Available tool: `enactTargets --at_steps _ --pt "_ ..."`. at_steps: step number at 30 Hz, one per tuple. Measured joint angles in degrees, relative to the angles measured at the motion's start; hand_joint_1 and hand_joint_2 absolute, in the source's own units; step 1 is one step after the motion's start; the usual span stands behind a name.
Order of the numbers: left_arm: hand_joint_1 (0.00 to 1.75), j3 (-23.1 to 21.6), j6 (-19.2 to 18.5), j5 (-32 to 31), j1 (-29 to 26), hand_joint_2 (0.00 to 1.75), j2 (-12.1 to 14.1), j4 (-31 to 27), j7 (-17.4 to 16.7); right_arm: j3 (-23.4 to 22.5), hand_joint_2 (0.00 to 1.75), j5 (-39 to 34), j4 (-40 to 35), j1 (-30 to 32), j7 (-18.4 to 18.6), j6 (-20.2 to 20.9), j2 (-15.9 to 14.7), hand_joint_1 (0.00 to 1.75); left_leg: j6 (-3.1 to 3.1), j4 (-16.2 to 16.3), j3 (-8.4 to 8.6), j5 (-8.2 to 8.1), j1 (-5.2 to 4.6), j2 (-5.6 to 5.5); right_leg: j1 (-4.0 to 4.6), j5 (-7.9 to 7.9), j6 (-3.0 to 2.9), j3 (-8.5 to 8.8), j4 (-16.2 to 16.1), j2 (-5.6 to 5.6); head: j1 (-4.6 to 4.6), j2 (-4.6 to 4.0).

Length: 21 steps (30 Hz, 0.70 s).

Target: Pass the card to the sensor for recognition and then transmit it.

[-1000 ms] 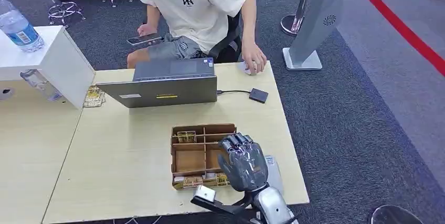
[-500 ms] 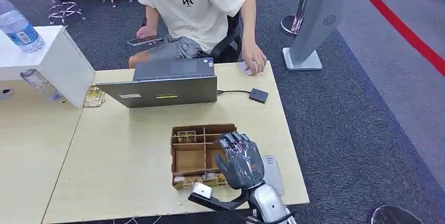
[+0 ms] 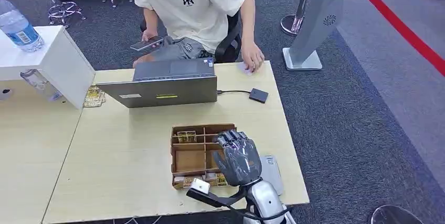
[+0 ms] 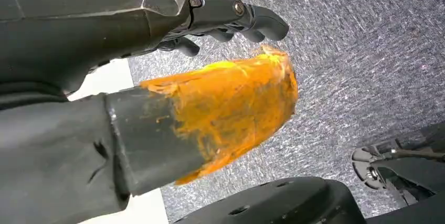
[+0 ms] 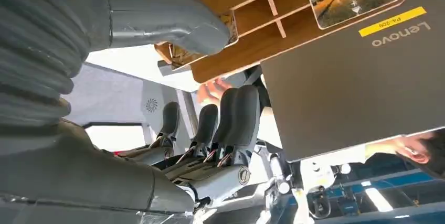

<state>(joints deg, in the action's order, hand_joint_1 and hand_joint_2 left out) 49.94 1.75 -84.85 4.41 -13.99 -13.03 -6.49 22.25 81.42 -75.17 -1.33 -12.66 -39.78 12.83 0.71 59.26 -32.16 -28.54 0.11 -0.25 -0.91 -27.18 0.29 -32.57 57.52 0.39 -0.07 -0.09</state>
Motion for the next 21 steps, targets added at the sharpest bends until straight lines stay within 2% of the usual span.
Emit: enactTargets --at_steps 2,8,14,21 --pt "0.0 0.0 0.0 0.0 0.0 0.0 0.04 0.0 0.0 0.0 1.75 0.02 0.31 -0.18 0.0 0.02 0.0 0.86 0.0 0.0 0.0 0.0 0.0 0.0 0.0 0.0 0.0 0.0 0.0 0.0 0.0 0.0" --pt "0.0 0.0 -0.09 0.0 0.0 0.0 0.11 0.0 0.02 -0.15 1.75 0.17 1.51 -1.0 0.83 0.0 0.0 0.91 0.0 0.0 0.0 0.0 0.0 0.0 0.0 0.0 0.0 0.0 0.0 0.0 0.02 0.0" --pt "0.0 -0.02 -0.37 -0.15 0.0 0.0 0.11 0.0 0.02 -0.68 1.75 0.7 3.26 -1.66 1.77 0.0 0.0 0.84 0.0 0.0 0.0 0.0 0.0 0.0 0.0 0.0 0.0 0.0 0.0 0.0 0.0 0.0" --pt "0.0 -0.02 -0.37 -0.7 0.0 0.0 0.13 0.0 0.02 -1.99 1.75 1.01 4.74 -2.3 2.23 0.0 0.0 0.84 0.0 0.0 0.0 0.0 0.0 0.0 0.0 0.0 0.0 0.0 0.0 0.0 0.0 0.0"
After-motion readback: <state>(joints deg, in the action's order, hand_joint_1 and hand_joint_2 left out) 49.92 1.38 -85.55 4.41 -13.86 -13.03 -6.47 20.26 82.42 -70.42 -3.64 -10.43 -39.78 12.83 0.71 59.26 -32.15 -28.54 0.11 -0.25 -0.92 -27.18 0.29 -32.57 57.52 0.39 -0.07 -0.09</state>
